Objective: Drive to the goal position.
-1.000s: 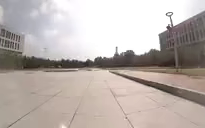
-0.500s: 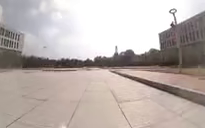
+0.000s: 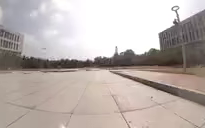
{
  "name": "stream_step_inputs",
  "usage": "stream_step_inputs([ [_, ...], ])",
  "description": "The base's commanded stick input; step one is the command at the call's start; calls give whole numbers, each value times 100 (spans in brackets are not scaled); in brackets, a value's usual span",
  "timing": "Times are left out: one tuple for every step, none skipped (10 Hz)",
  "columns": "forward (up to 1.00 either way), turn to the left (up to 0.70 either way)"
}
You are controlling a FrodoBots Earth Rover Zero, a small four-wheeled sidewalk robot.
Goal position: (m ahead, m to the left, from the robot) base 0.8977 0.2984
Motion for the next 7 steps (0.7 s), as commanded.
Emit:
stream_step_inputs([
  [70,35],
  [70,35],
  [70,35],
  [70,35],
  [70,35],
  [70,35],
  [70,35],
])
